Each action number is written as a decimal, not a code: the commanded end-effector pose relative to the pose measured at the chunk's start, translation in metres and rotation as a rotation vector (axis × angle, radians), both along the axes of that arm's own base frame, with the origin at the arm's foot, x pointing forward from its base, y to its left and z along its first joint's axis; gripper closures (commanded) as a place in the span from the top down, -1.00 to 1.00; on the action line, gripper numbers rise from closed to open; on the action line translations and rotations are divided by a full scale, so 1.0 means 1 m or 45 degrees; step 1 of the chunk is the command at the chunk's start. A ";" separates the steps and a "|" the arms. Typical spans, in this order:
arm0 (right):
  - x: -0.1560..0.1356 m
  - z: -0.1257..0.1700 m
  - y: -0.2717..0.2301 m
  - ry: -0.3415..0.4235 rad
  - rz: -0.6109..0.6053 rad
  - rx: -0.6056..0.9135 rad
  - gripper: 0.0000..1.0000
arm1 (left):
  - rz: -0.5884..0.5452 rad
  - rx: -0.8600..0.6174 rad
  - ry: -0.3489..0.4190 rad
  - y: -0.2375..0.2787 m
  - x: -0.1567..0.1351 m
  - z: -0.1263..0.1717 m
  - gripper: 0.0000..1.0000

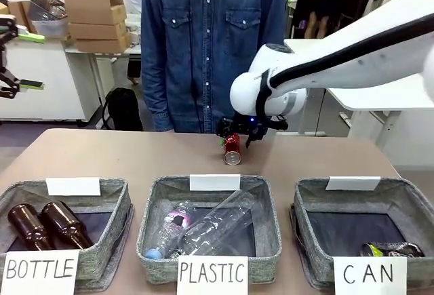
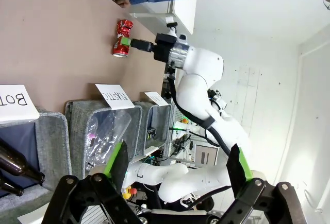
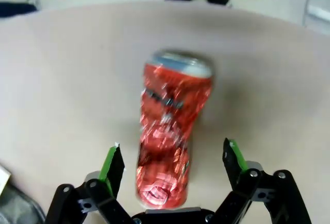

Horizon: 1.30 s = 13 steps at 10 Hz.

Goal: Sort the can waste into the basket.
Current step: Pick up the can waste from the table and place it in the right Fabric basket.

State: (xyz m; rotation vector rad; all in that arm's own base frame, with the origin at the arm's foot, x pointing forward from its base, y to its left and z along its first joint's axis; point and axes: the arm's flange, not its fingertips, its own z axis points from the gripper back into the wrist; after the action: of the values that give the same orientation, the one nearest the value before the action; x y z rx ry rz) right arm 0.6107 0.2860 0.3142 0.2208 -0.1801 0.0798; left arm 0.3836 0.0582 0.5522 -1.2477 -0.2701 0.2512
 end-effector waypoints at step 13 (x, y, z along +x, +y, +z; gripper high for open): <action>0.016 -0.014 0.020 0.050 -0.033 -0.073 -1.00 | -0.015 0.003 -0.010 0.002 -0.003 0.001 1.00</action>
State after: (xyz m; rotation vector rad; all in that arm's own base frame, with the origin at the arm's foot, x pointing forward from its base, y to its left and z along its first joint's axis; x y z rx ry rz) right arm 0.6248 0.3042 0.3004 0.1936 -0.1418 0.0779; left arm 0.3836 0.0581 0.5523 -1.2478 -0.2701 0.2508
